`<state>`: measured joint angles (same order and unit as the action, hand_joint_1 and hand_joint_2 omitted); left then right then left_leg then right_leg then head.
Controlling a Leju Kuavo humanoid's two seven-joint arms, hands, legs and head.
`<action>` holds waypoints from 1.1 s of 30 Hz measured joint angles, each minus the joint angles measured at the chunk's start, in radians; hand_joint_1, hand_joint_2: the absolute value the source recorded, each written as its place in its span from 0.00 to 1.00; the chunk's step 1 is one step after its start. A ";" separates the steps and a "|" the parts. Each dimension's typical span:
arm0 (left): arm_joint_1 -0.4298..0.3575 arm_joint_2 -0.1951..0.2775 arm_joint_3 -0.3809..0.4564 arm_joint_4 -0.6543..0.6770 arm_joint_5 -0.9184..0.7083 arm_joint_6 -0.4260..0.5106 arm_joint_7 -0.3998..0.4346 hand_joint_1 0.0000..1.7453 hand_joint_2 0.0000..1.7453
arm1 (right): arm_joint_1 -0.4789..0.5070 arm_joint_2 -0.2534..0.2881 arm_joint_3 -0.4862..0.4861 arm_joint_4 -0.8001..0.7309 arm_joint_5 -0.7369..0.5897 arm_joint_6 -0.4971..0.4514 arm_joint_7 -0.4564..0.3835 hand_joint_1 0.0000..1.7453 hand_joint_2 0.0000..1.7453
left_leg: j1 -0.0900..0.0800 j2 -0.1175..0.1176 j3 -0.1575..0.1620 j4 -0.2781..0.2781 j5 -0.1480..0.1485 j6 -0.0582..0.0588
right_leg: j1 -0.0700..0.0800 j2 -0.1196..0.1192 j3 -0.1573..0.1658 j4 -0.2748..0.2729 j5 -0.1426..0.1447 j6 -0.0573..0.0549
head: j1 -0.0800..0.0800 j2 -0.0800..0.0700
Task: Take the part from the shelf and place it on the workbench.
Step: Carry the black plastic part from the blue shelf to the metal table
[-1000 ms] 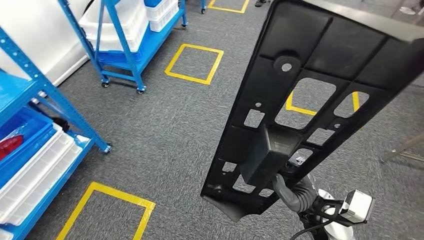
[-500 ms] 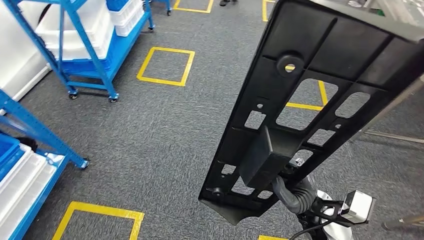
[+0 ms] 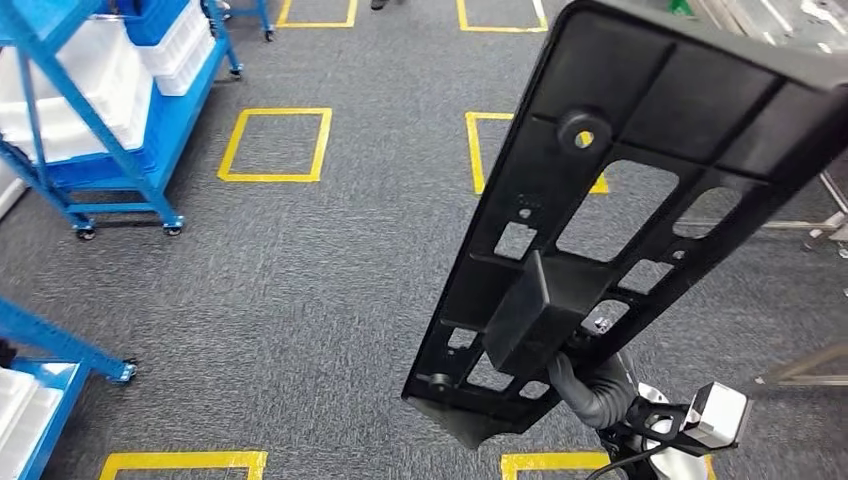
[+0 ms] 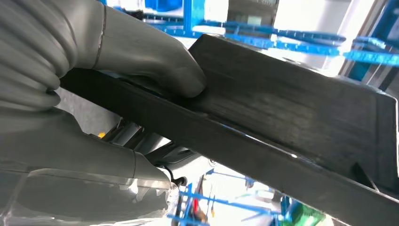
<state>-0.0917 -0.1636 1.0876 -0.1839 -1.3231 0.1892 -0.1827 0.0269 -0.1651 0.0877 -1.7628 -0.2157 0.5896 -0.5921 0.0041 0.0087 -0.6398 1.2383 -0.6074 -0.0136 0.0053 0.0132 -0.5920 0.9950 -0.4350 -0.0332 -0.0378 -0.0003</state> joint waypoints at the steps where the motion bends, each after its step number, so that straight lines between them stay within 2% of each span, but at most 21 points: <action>1: 0.001 0.000 0.000 0.000 -0.001 -0.001 0.000 0.00 1.00 | 0.000 0.000 0.000 0.000 0.000 0.000 0.000 0.98 1.00 | 0.000 -0.002 -0.025 0.042 -0.008 -0.001 | 0.000 0.013 0.000 0.001 -0.001 0.000 | 0.000 0.000; 2: 0.001 0.001 0.000 0.000 -0.001 -0.001 0.001 0.00 1.00 | 0.000 0.001 0.000 0.001 0.000 0.000 0.001 0.98 1.00 | 0.001 -0.003 -0.033 0.046 0.006 -0.002 | 0.000 0.026 0.001 0.003 -0.002 0.000 | 0.000 0.000; 3: 0.000 0.001 0.000 0.000 -0.002 -0.002 0.002 0.00 1.00 | 0.000 0.001 0.000 0.001 0.000 0.000 0.001 0.98 1.00 | 0.002 -0.004 -0.022 0.010 0.038 -0.003 | -0.001 0.039 0.002 0.006 -0.004 0.002 | 0.000 0.000; 4: -0.002 0.001 0.000 0.000 -0.003 -0.002 0.002 0.00 1.00 | -0.001 0.001 0.000 0.001 0.000 -0.001 0.001 0.98 1.00 | 0.005 -0.013 0.005 -0.055 0.080 -0.003 | -0.003 0.052 0.003 0.010 -0.006 0.005 | 0.000 0.000; 6: -0.005 0.001 -0.001 0.000 -0.006 -0.003 0.006 0.00 1.00 | -0.002 0.001 0.000 0.001 0.000 -0.001 0.003 0.98 1.00 | 0.010 -0.051 0.056 -0.173 0.130 0.000 | -0.004 0.074 0.001 0.021 -0.013 0.015 | 0.000 0.000; 8: -0.009 0.001 -0.002 0.000 -0.009 -0.005 0.011 0.00 1.00 | -0.004 0.001 0.000 0.000 0.000 -0.002 0.008 0.98 1.00 | 0.009 -0.070 0.071 -0.210 0.134 0.008 | -0.005 0.091 -0.007 0.027 -0.014 0.026 | 0.000 0.000; 10: -0.015 0.001 -0.003 0.000 -0.009 -0.004 0.016 0.00 1.00 | -0.007 0.002 0.000 0.000 0.000 -0.002 0.018 0.98 1.00 | 0.007 -0.052 0.073 -0.216 0.139 0.021 | -0.008 0.101 -0.013 0.028 -0.012 0.038 | 0.000 0.000; 12: -0.021 0.001 -0.003 0.000 -0.009 -0.002 0.020 0.00 1.00 | -0.014 0.005 -0.001 0.000 0.000 -0.002 0.029 0.98 1.00 | 0.008 -0.033 0.076 -0.223 0.143 0.034 | -0.008 0.066 -0.029 0.062 -0.033 0.047 | 0.000 0.000; 14: -0.023 0.001 -0.004 0.000 -0.009 -0.001 0.024 0.00 1.00 | -0.026 0.010 -0.001 0.000 0.000 -0.002 0.038 0.98 1.00 | 0.006 -0.011 0.078 -0.227 0.143 0.042 | -0.009 0.014 -0.083 0.171 -0.089 0.054 | 0.000 0.000; 16: -0.021 0.002 -0.003 0.000 -0.008 -0.001 0.029 0.00 1.00 | -0.032 0.017 0.000 0.000 0.001 -0.002 0.044 0.98 1.00 | 0.003 0.012 0.078 -0.227 0.140 0.045 | -0.013 -0.003 -0.144 0.290 -0.132 0.059 | 0.000 0.000; 17: -0.020 0.002 -0.003 0.000 -0.007 -0.001 0.031 0.00 1.00 | -0.032 0.021 0.000 0.001 0.001 -0.001 0.048 0.98 1.00 | 0.002 0.024 0.079 -0.226 0.139 0.045 | -0.015 -0.006 -0.154 0.308 -0.130 0.060 | 0.000 0.000; 19: -0.020 0.003 -0.003 0.000 -0.004 0.000 0.033 0.00 1.00 | -0.035 0.027 0.000 0.001 0.002 0.000 0.055 0.98 1.00 | 0.000 0.044 0.083 -0.226 0.135 0.043 | -0.016 -0.017 -0.113 0.230 -0.077 0.056 | 0.000 0.000; 21: -0.019 0.003 -0.002 0.000 -0.001 0.002 0.033 0.00 1.00 | -0.047 0.033 0.000 0.002 0.002 0.002 0.059 0.98 1.00 | -0.003 0.060 0.089 -0.226 0.129 0.037 | -0.006 -0.060 -0.041 0.091 -0.026 0.044 | 0.000 0.000; 23: -0.017 0.003 -0.002 0.000 0.004 0.005 0.033 0.00 1.00 | -0.060 0.038 0.001 0.006 0.002 0.004 0.062 0.98 1.00 | -0.006 0.077 0.093 -0.226 0.124 0.028 | 0.007 -0.088 -0.011 0.027 -0.016 0.032 | 0.000 0.000; 25: -0.015 0.002 -0.001 0.000 0.008 0.008 0.032 0.00 1.00 | -0.067 0.041 0.001 0.011 0.001 0.004 0.063 0.98 1.00 | -0.007 0.097 0.099 -0.229 0.119 0.019 | 0.011 -0.069 -0.010 0.020 -0.017 0.023 | 0.000 0.000; 26: -0.015 0.002 -0.001 0.000 0.010 0.009 0.030 0.00 1.00 | -0.069 0.043 0.001 0.013 0.000 0.005 0.062 0.98 1.00 | -0.005 0.096 0.101 -0.225 0.113 0.014 | 0.009 -0.057 -0.006 0.013 -0.014 0.019 | 0.000 0.000; 28: -0.014 0.003 0.000 0.000 0.010 0.010 0.026 0.00 1.00 | -0.075 0.046 0.000 0.016 -0.002 0.005 0.059 0.98 1.00 | -0.003 0.059 0.080 -0.167 0.075 0.006 | 0.002 -0.037 0.005 0.000 -0.009 0.008 | 0.000 0.000; 30: -0.010 0.003 0.000 0.000 0.007 0.010 0.025 0.00 1.00 | -0.075 0.049 0.000 0.018 -0.003 0.007 0.054 0.98 1.00 | 0.000 0.013 0.016 -0.034 0.013 0.002 | -0.001 -0.015 0.010 -0.003 -0.009 0.001 | 0.000 0.000; 31: -0.008 0.003 0.000 0.000 0.005 0.009 0.025 0.00 1.00 | -0.071 0.050 0.000 0.019 -0.003 0.007 0.052 0.98 1.00 | 0.001 0.004 -0.016 0.024 -0.005 0.000 | -0.001 -0.001 0.011 -0.002 -0.010 0.000 | 0.000 0.000; 32: -0.006 0.003 0.000 0.000 0.003 0.008 0.026 0.00 1.00 | -0.066 0.050 0.000 0.019 -0.003 0.008 0.049 0.98 1.00 | 0.002 0.000 -0.037 0.056 -0.007 -0.002 | -0.001 0.013 0.012 -0.001 -0.011 0.001 | 0.000 0.000; 33: -0.005 0.004 0.000 0.000 0.001 0.008 0.026 0.00 1.00 | -0.061 0.050 0.000 0.019 -0.002 0.008 0.047 0.98 1.00 | 0.003 -0.002 -0.037 0.045 0.015 -0.003 | -0.002 0.027 0.014 0.001 -0.013 0.002 | 0.000 0.000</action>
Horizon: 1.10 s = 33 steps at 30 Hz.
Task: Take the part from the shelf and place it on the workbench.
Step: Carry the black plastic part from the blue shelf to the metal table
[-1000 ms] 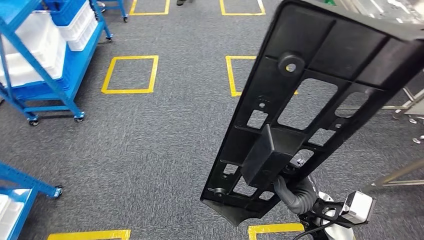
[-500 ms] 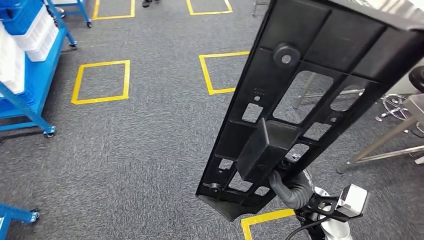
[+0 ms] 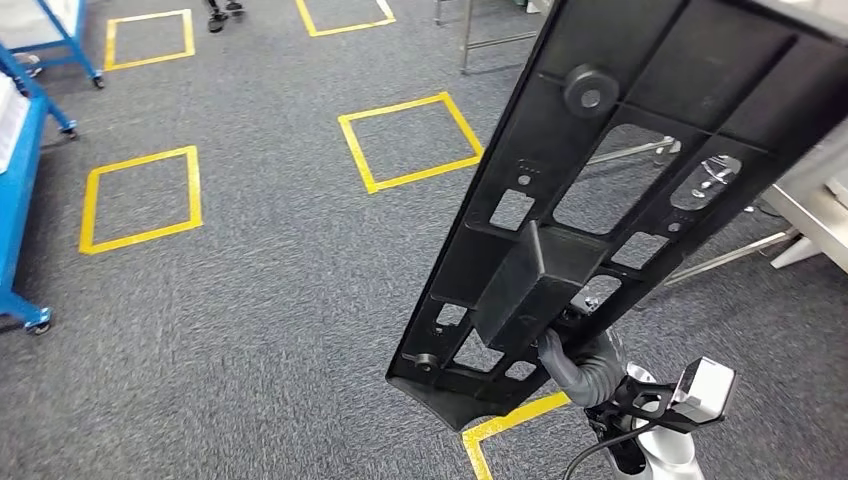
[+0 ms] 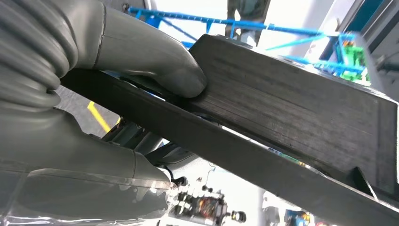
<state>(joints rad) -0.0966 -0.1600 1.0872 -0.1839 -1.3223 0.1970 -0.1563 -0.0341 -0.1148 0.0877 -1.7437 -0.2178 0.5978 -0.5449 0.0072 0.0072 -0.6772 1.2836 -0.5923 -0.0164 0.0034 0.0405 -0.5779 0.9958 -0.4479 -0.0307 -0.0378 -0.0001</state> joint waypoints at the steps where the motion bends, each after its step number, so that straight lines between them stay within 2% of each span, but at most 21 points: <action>1: 0.000 0.000 0.000 0.000 -0.001 0.000 -0.001 0.00 1.00 | 0.003 0.000 0.000 0.000 0.001 0.000 -0.001 0.98 1.00 | 0.002 -0.005 0.018 -0.050 0.039 -0.001 | -0.001 0.015 0.002 0.003 -0.003 0.003 | 0.000 0.000; 3: -0.003 0.001 0.000 0.000 -0.002 0.000 -0.005 0.00 1.00 | 0.006 0.000 0.000 0.000 0.004 0.000 -0.002 0.98 1.00 | 0.008 -0.038 0.071 -0.182 0.110 -0.001 | -0.003 0.038 0.003 0.013 -0.011 0.011 | 0.000 0.000; 4: -0.004 0.002 0.000 0.000 -0.003 0.000 -0.008 0.00 1.00 | 0.007 0.000 0.000 0.000 0.006 0.000 -0.003 0.98 1.00 | 0.010 -0.058 0.090 -0.227 0.126 0.000 | -0.004 0.049 -0.001 0.018 -0.013 0.017 | 0.000 0.000; 6: -0.007 0.002 -0.001 0.000 -0.007 0.000 -0.012 0.00 1.00 | 0.015 0.001 0.000 -0.002 0.012 -0.003 -0.008 0.98 1.00 | 0.010 -0.079 0.100 -0.254 0.123 0.006 | -0.006 0.068 -0.011 0.024 -0.014 0.029 | 0.000 0.000; 7: -0.009 0.001 -0.001 0.000 -0.010 0.000 -0.013 0.00 1.00 | 0.025 0.001 -0.001 -0.006 0.017 -0.006 -0.011 0.98 1.00 | 0.010 -0.071 0.102 -0.257 0.124 0.013 | -0.008 0.078 -0.014 0.022 -0.013 0.036 | 0.000 0.000; 8: -0.011 0.002 -0.002 0.000 -0.013 0.000 -0.014 0.00 1.00 | 0.037 0.001 -0.002 -0.011 0.021 -0.009 -0.014 0.98 1.00 | 0.009 -0.062 0.104 -0.262 0.126 0.019 | -0.009 0.074 -0.016 0.025 -0.015 0.041 | 0.000 0.000; 10: -0.014 0.002 -0.004 0.000 -0.018 -0.001 -0.013 0.00 1.00 | 0.055 0.000 -0.006 -0.023 0.030 -0.013 -0.019 0.98 1.00 | 0.010 -0.040 0.111 -0.272 0.129 0.032 | -0.008 0.034 -0.040 0.074 -0.044 0.050 | 0.000 0.000; 12: -0.013 0.003 -0.005 0.000 -0.020 -0.002 -0.011 0.00 1.00 | 0.063 0.000 -0.008 -0.032 0.033 -0.014 -0.021 0.98 1.00 | 0.006 -0.015 0.115 -0.276 0.127 0.040 | -0.009 -0.016 -0.104 0.198 -0.101 0.056 | 0.000 0.000; 14: -0.010 0.003 -0.004 0.000 -0.015 -0.003 -0.006 0.00 1.00 | 0.068 0.000 -0.010 -0.034 0.030 -0.012 -0.018 0.98 1.00 | 0.003 0.010 0.117 -0.275 0.122 0.043 | -0.011 -0.031 -0.163 0.301 -0.129 0.059 | 0.000 0.000; 15: -0.009 0.003 -0.004 0.000 -0.012 -0.003 -0.004 0.00 1.00 | 0.069 -0.001 -0.010 -0.034 0.027 -0.010 -0.016 0.98 1.00 | 0.001 0.022 0.119 -0.275 0.119 0.043 | -0.012 -0.034 -0.166 0.301 -0.116 0.058 | 0.000 0.000; 16: -0.008 0.003 -0.003 0.000 -0.008 -0.003 -0.003 0.00 1.00 | 0.068 -0.002 -0.011 -0.033 0.024 -0.007 -0.012 0.98 1.00 | 0.000 0.033 0.123 -0.275 0.117 0.042 | -0.011 -0.038 -0.147 0.260 -0.086 0.056 | 0.000 0.000; 17: -0.008 0.003 -0.003 0.000 -0.005 -0.003 -0.002 0.00 1.00 | 0.067 -0.003 -0.012 -0.033 0.022 -0.006 -0.010 0.98 1.00 | 0.000 0.043 0.127 -0.275 0.113 0.041 | -0.009 -0.050 -0.110 0.188 -0.047 0.051 | 0.000 0.000; 19: -0.007 0.002 -0.002 0.000 -0.003 -0.004 0.005 0.00 1.00 | 0.060 -0.004 -0.013 -0.033 0.017 -0.004 -0.005 0.98 1.00 | -0.003 0.059 0.136 -0.276 0.107 0.035 | 0.003 -0.088 -0.043 0.058 -0.002 0.036 | 0.000 0.000; 21: -0.005 0.001 -0.002 0.000 -0.005 -0.008 0.018 0.00 1.00 | 0.054 -0.005 -0.013 -0.033 0.014 -0.005 0.000 0.98 1.00 | -0.004 0.074 0.141 -0.278 0.102 0.026 | 0.013 -0.102 -0.024 0.018 0.000 0.026 | 0.000 0.000; 23: -0.004 -0.001 -0.002 0.000 -0.009 -0.011 0.028 0.00 1.00 | 0.054 -0.004 -0.014 -0.033 0.013 -0.007 0.005 0.98 1.00 | -0.004 0.089 0.147 -0.279 0.097 0.016 | 0.011 -0.082 -0.020 0.009 0.004 0.018 | 0.000 0.000; 25: -0.004 -0.001 -0.002 0.000 -0.012 -0.012 0.031 0.00 1.00 | 0.053 -0.004 -0.015 -0.033 0.013 -0.009 0.009 0.98 1.00 | -0.003 0.065 0.138 -0.242 0.070 0.008 | 0.003 -0.064 -0.009 -0.006 0.010 0.009 | 0.000 0.000; 27: -0.002 -0.001 -0.002 0.000 -0.013 -0.012 0.026 0.00 1.00 | 0.048 -0.004 -0.015 -0.030 0.012 -0.009 0.011 0.98 1.00 | -0.002 0.020 0.086 -0.126 0.013 0.003 | 0.000 -0.045 -0.002 -0.012 0.012 0.003 | 0.000 0.000; 29: 0.001 -0.001 -0.002 0.000 -0.012 -0.011 0.020 0.00 1.00 | 0.042 -0.004 -0.015 -0.023 0.011 -0.007 0.012 0.98 1.00 | 0.000 0.003 0.024 -0.013 -0.022 -0.001 | 0.001 -0.022 -0.002 -0.010 0.011 0.000 | 0.000 0.000; 30: 0.001 -0.001 -0.002 0.000 -0.011 -0.010 0.016 0.00 1.00 | 0.036 -0.004 -0.015 -0.016 0.009 -0.004 0.014 0.98 1.00 | 0.001 0.001 0.013 -0.002 -0.012 -0.002 | 0.001 -0.009 -0.002 -0.008 0.010 0.000 | 0.000 0.000; 31: -0.001 -0.001 -0.002 0.000 -0.009 -0.008 0.012 0.00 1.00 | 0.025 -0.005 -0.015 -0.007 0.006 0.001 0.017 0.98 1.00 | 0.002 -0.001 0.019 -0.030 0.017 -0.003 | 0.000 0.005 -0.002 -0.005 0.009 0.002 | 0.000 0.000; 33: -0.010 -0.001 -0.001 0.000 0.000 -0.002 -0.001 0.00 1.00 | -0.012 -0.004 -0.015 0.021 -0.004 0.016 0.027 0.98 1.00 | 0.006 -0.025 0.069 -0.157 0.092 -0.001 | -0.001 0.031 -0.004 0.005 0.004 0.008 | 0.000 0.000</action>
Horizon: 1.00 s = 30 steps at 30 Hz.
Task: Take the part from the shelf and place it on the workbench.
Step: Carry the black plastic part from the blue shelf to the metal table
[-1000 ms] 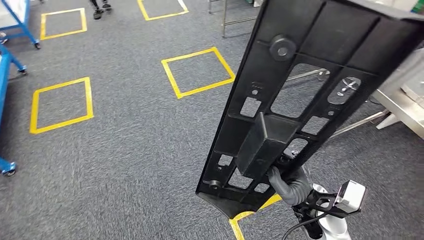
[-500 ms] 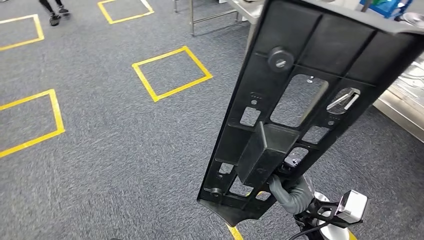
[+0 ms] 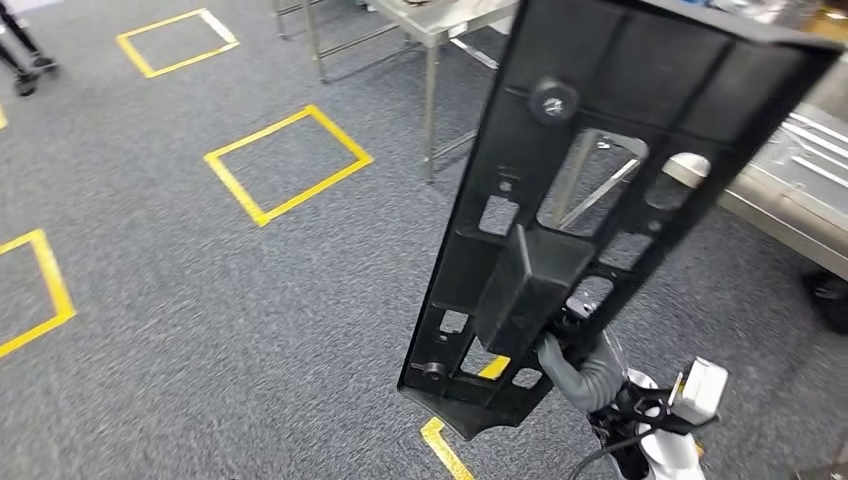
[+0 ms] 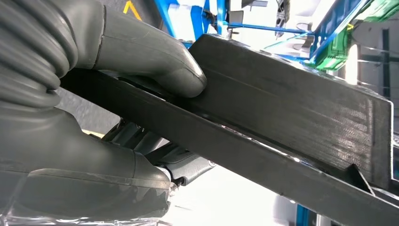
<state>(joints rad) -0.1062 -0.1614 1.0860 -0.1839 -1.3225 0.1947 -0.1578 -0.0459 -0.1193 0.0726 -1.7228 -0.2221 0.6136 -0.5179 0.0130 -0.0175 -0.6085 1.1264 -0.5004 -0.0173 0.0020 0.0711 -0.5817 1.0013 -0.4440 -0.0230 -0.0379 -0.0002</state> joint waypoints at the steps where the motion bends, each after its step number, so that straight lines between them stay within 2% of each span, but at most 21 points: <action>1: -0.006 0.000 0.000 0.000 0.005 0.003 -0.008 0.00 1.00 | -0.024 0.000 0.000 0.017 -0.005 0.007 0.005 0.98 1.00 | 0.002 -0.017 0.023 -0.056 0.022 0.002 | 0.000 0.012 -0.004 0.007 -0.002 0.005 | 0.000 0.000; 3: -0.016 0.000 0.002 0.000 0.013 0.006 -0.020 0.00 1.00 | -0.068 0.000 0.001 0.052 -0.013 0.015 0.012 0.98 1.00 | 0.002 -0.038 0.040 -0.104 0.029 0.010 | -0.003 0.030 -0.013 0.013 -0.003 0.017 | 0.000 0.000; 5: -0.023 -0.001 0.002 0.000 0.016 0.006 -0.024 0.00 1.00 | -0.096 0.000 0.001 0.084 -0.017 0.016 0.014 0.98 1.00 | 0.001 -0.025 0.042 -0.111 0.033 0.022 | -0.006 0.040 -0.019 0.012 0.001 0.031 | 0.000 0.000; 7: -0.026 -0.002 0.004 0.000 0.020 0.005 -0.022 0.00 1.00 | -0.116 -0.001 0.001 0.110 -0.018 0.016 0.014 0.98 1.00 | 0.003 -0.008 0.046 -0.121 0.040 0.035 | -0.005 0.006 -0.031 0.035 -0.014 0.041 | 0.000 0.000; 9: -0.023 -0.003 0.006 0.000 0.020 0.004 -0.016 0.00 1.00 | -0.133 -0.002 0.002 0.132 -0.020 0.017 0.011 0.98 1.00 | 0.002 0.011 0.048 -0.126 0.042 0.043 | -0.007 -0.044 -0.079 0.133 -0.066 0.050 | 0.000 0.000; 11: -0.017 -0.003 0.007 0.000 0.015 0.003 -0.010 0.00 1.00 | -0.140 -0.004 0.003 0.154 -0.024 0.017 0.006 0.98 1.00 | 0.000 0.032 0.048 -0.126 0.040 0.045 | -0.013 -0.060 -0.146 0.261 -0.115 0.058 | 0.000 0.000; 12: -0.015 -0.003 0.007 0.000 0.012 0.003 -0.009 0.00 1.00 | -0.138 -0.005 0.004 0.161 -0.026 0.016 0.002 0.98 1.00 | 0.000 0.042 0.049 -0.126 0.037 0.045 | -0.015 -0.063 -0.161 0.288 -0.116 0.060 | 0.000 0.000; 13: -0.013 -0.003 0.007 0.000 0.009 0.003 -0.008 0.00 1.00 | -0.134 -0.009 0.004 0.167 -0.028 0.015 -0.002 0.98 1.00 | 0.000 0.051 0.051 -0.126 0.035 0.044 | -0.016 -0.066 -0.157 0.277 -0.099 0.061 | 0.000 0.000; 14: -0.013 -0.003 0.008 0.000 0.005 0.003 -0.006 0.00 1.00 | -0.129 -0.013 0.003 0.169 -0.029 0.015 -0.006 0.98 1.00 | 0.000 0.060 0.054 -0.125 0.032 0.042 | -0.016 -0.071 -0.134 0.228 -0.067 0.061 | 0.000 0.000; 16: -0.013 -0.004 0.007 0.000 -0.003 0.003 -0.004 0.00 1.00 | -0.117 -0.023 0.000 0.168 -0.032 0.014 -0.014 0.98 1.00 | -0.003 0.076 0.063 -0.125 0.023 0.036 | -0.008 -0.107 -0.063 0.084 -0.007 0.051 | 0.000 0.000; 17: -0.013 -0.004 0.006 0.000 -0.007 0.002 -0.003 0.00 1.00 | -0.110 -0.028 -0.001 0.167 -0.033 0.013 -0.017 0.98 1.00 | -0.005 0.083 0.066 -0.124 0.019 0.032 | -0.003 -0.121 -0.040 0.036 0.007 0.044 | 0.000 0.000; 18: -0.013 -0.004 0.005 0.000 -0.009 0.002 -0.002 0.00 1.00 | -0.102 -0.032 -0.003 0.164 -0.034 0.013 -0.020 0.98 1.00 | -0.007 0.091 0.069 -0.124 0.014 0.026 | 0.003 -0.129 -0.029 0.011 0.011 0.038 | 0.000 0.000; 19: -0.014 -0.005 0.005 0.000 -0.010 0.002 -0.001 0.00 1.00 | -0.092 -0.034 -0.006 0.160 -0.035 0.012 -0.022 0.98 1.00 | -0.008 0.100 0.071 -0.124 0.011 0.021 | 0.007 -0.124 -0.030 0.009 0.007 0.032 | 0.000 0.000; 21: -0.018 -0.006 0.003 0.000 -0.012 0.002 0.000 0.00 1.00 | -0.070 -0.039 -0.012 0.146 -0.035 0.011 -0.024 0.98 1.00 | -0.008 0.110 0.076 -0.123 0.003 0.010 | 0.003 -0.102 -0.027 0.004 0.008 0.022 | 0.000 0.000; 23: -0.021 -0.007 0.002 0.000 -0.013 0.002 0.000 0.00 1.00 | -0.058 -0.041 -0.016 0.133 -0.034 0.011 -0.025 0.98 1.00 | -0.006 0.078 0.059 -0.072 -0.032 0.002 | -0.004 -0.083 -0.019 -0.004 0.010 0.010 | 0.000 0.000; 25: -0.019 -0.007 0.002 0.000 -0.013 0.002 0.000 0.00 1.00 | -0.055 -0.040 -0.016 0.125 -0.034 0.011 -0.026 0.98 1.00 | -0.003 0.037 -0.003 0.058 -0.092 -0.001 | -0.006 -0.061 -0.015 -0.006 0.008 0.002 | 0.000 0.000; 26: -0.016 -0.007 0.002 0.000 -0.013 0.001 0.001 0.00 1.00 | -0.051 -0.040 -0.016 0.124 -0.034 0.011 -0.026 0.98 1.00 | -0.002 0.030 -0.038 0.122 -0.114 -0.002 | -0.006 -0.049 -0.014 -0.005 0.006 0.000 | 0.000 0.000; 27: -0.014 -0.007 0.001 0.000 -0.014 0.001 0.001 0.00 1.00 | -0.047 -0.040 -0.016 0.123 -0.034 0.011 -0.026 0.98 1.00 | -0.002 0.027 -0.063 0.161 -0.118 -0.003 | -0.005 -0.036 -0.013 -0.005 0.005 -0.001 | 0.000 0.000; 28: -0.012 -0.007 0.001 0.000 -0.014 0.001 0.001 0.00 1.00 | -0.043 -0.040 -0.016 0.122 -0.034 0.012 -0.026 0.98 1.00 | -0.002 0.026 -0.070 0.160 -0.101 -0.002 | -0.005 -0.022 -0.012 -0.003 0.004 0.000 | 0.000 0.000; 29: -0.011 -0.007 0.001 0.000 -0.014 0.002 0.002 0.00 1.00 | -0.039 -0.040 -0.017 0.120 -0.034 0.013 -0.026 0.98 1.00 | -0.002 0.023 -0.057 0.120 -0.067 -0.001 | -0.005 -0.008 -0.010 -0.002 0.002 0.002 | 0.000 0.000; 30: -0.011 -0.007 0.001 0.000 -0.014 0.002 0.002 0.00 1.00 | -0.037 -0.041 -0.017 0.119 -0.034 0.014 -0.026 0.98 1.00 | -0.002 0.011 -0.032 0.053 -0.023 0.002 | -0.006 0.005 -0.008 0.001 0.000 0.005 | 0.000 0.000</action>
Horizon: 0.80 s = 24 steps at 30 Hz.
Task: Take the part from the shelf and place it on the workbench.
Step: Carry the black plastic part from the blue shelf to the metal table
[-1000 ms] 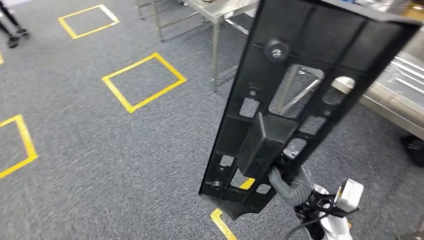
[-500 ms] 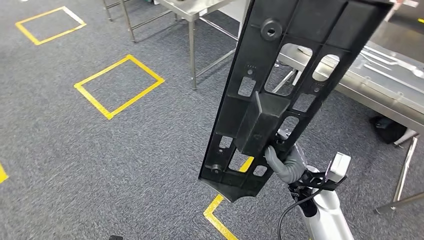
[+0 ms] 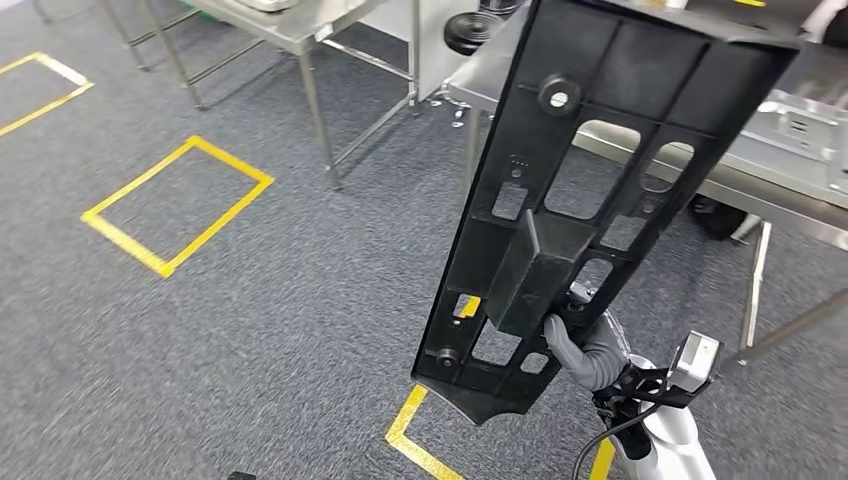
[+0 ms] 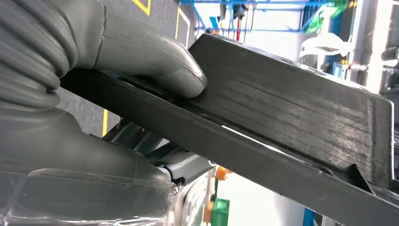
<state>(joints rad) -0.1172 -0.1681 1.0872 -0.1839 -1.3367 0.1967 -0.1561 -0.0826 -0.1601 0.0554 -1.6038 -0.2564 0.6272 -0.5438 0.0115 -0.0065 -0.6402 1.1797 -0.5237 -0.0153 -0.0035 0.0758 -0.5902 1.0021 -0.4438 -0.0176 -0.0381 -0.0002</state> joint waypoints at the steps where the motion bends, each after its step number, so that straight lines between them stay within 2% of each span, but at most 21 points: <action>1: 0.000 0.000 0.000 0.000 0.000 0.000 0.000 0.00 1.00 | 0.001 -0.001 0.000 -0.001 0.000 0.001 0.000 0.98 1.00 | 0.001 -0.019 0.028 -0.068 0.032 0.004 | 0.001 0.012 0.000 0.004 -0.003 0.004 | 0.000 0.000; 2: 0.000 0.001 0.000 0.000 0.000 0.001 -0.001 0.00 1.00 | 0.002 -0.002 -0.001 -0.002 -0.001 0.002 0.000 0.98 1.00 | 0.002 -0.036 0.050 -0.120 0.051 0.007 | 0.001 0.023 -0.002 0.007 -0.005 0.008 | 0.000 0.000; 3: 0.001 0.001 0.000 0.000 -0.001 0.001 -0.002 0.00 1.00 | 0.004 -0.004 -0.001 -0.003 -0.002 0.002 -0.001 0.98 1.00 | 0.002 -0.049 0.062 -0.149 0.058 0.010 | 0.001 0.032 -0.005 0.010 -0.005 0.014 | 0.000 0.000; 4: 0.001 0.001 0.000 0.000 -0.002 0.001 -0.002 0.00 1.00 | 0.006 -0.006 -0.001 -0.003 -0.003 0.002 -0.001 0.98 1.00 | 0.002 -0.052 0.066 -0.157 0.054 0.013 | 0.000 0.041 -0.008 0.011 -0.005 0.019 | 0.000 0.000; 5: 0.000 0.001 0.000 0.000 -0.003 0.000 -0.002 0.00 1.00 | 0.009 -0.008 -0.001 -0.004 -0.005 0.002 -0.001 0.98 1.00 | 0.001 -0.044 0.067 -0.160 0.055 0.018 | -0.002 0.049 -0.010 0.010 -0.003 0.026 | 0.000 0.000; 6: -0.001 0.001 -0.001 0.000 -0.005 0.000 -0.002 0.00 1.00 | 0.014 -0.010 -0.002 -0.006 -0.007 0.001 -0.001 0.98 1.00 | 0.001 -0.035 0.070 -0.165 0.057 0.024 | -0.004 0.048 -0.011 0.011 -0.005 0.032 | 0.000 0.000; 8: -0.004 0.001 -0.002 0.000 -0.008 -0.001 -0.001 0.00 1.00 | 0.022 -0.015 -0.004 -0.014 -0.010 -0.004 -0.002 0.98 1.00 | 0.003 -0.017 0.076 -0.175 0.061 0.037 | -0.002 0.006 -0.027 0.047 -0.028 0.043 | 0.000 0.000; 10: -0.003 0.001 -0.004 0.000 -0.013 -0.003 0.003 0.00 1.00 | 0.030 -0.017 -0.006 -0.024 -0.010 -0.013 -0.003 0.98 1.00 | 0.002 0.004 0.079 -0.179 0.060 0.046 | -0.003 -0.050 -0.080 0.155 -0.084 0.053 | 0.000 0.000; 12: -0.003 0.001 -0.005 0.000 -0.020 -0.007 0.011 0.00 1.00 | 0.046 -0.016 -0.007 -0.036 -0.005 -0.025 -0.003 0.98 1.00 | 0.001 0.026 0.080 -0.178 0.057 0.047 | -0.009 -0.065 -0.141 0.272 -0.126 0.060 | 0.000 0.000; 13: -0.003 0.001 -0.006 0.000 -0.022 -0.008 0.013 0.00 1.00 | 0.056 -0.016 -0.008 -0.044 -0.002 -0.029 -0.003 0.98 1.00 | 0.001 0.037 0.081 -0.178 0.054 0.047 | -0.011 -0.069 -0.151 0.289 -0.123 0.062 | 0.000 0.000; 14: -0.005 0.001 -0.006 0.000 -0.023 -0.009 0.015 0.00 1.00 | 0.063 -0.016 -0.009 -0.052 0.001 -0.032 -0.001 0.98 1.00 | 0.001 0.048 0.084 -0.177 0.052 0.045 | -0.012 -0.072 -0.139 0.262 -0.099 0.063 | 0.000 0.000; 15: -0.007 0.001 -0.006 0.000 -0.023 -0.008 0.015 0.00 1.00 | 0.066 -0.016 -0.010 -0.057 0.002 -0.033 0.002 0.98 1.00 | 0.001 0.058 0.087 -0.177 0.048 0.042 | -0.012 -0.080 -0.108 0.202 -0.065 0.062 | 0.000 0.000; 17: -0.011 0.001 -0.006 0.000 -0.019 -0.008 0.014 0.00 1.00 | 0.062 -0.015 -0.010 -0.066 0.002 -0.032 0.010 0.98 1.00 | -0.003 0.078 0.095 -0.176 0.041 0.034 | -0.006 -0.117 -0.038 0.064 -0.011 0.053 | 0.000 0.000; 18: -0.013 0.001 -0.006 0.000 -0.017 -0.007 0.013 0.00 1.00 | 0.057 -0.014 -0.010 -0.068 0.002 -0.031 0.014 0.98 1.00 | -0.005 0.087 0.098 -0.176 0.037 0.029 | -0.001 -0.129 -0.018 0.025 -0.001 0.046 | 0.000 0.000; 19: -0.014 0.001 -0.006 0.000 -0.014 -0.006 0.012 0.00 1.00 | 0.052 -0.013 -0.010 -0.068 0.001 -0.030 0.018 0.98 1.00 | -0.007 0.095 0.101 -0.176 0.033 0.023 | 0.003 -0.136 -0.011 0.009 -0.001 0.039 | 0.000 0.000; 21: -0.015 0.002 -0.006 0.000 -0.010 -0.005 0.009 0.00 1.00 | 0.043 -0.010 -0.010 -0.068 0.001 -0.029 0.024 0.98 1.00 | -0.007 0.110 0.106 -0.177 0.027 0.012 | 0.004 -0.115 -0.012 0.007 -0.001 0.026 | 0.000 0.000; 22: -0.015 0.002 -0.006 0.000 -0.008 -0.005 0.007 0.00 1.00 | 0.039 -0.006 -0.010 -0.068 0.001 -0.029 0.027 0.98 1.00 | -0.005 0.103 0.107 -0.171 0.021 0.006 | 0.002 -0.105 -0.010 0.003 0.000 0.021 | 0.000 0.000; 24: -0.014 0.004 -0.006 0.000 -0.006 -0.004 0.006 0.00 1.00 | 0.023 0.006 -0.010 -0.068 0.005 -0.030 0.037 0.98 1.00 | -0.002 0.062 0.081 -0.107 -0.019 -0.002 | -0.005 -0.086 -0.004 -0.003 0.004 0.008 | 0.000 0.000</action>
<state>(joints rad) -0.1317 -0.1644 1.0816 -0.1839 -1.3431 0.1925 -0.1500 -0.0596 -0.1546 0.0457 -1.6716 -0.2518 0.5969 -0.5068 0.0094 0.0557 -0.5587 1.0728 -0.5430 -0.0170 -0.0081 -0.0105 -0.5946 0.9988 -0.4403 -0.0093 -0.0379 -0.0002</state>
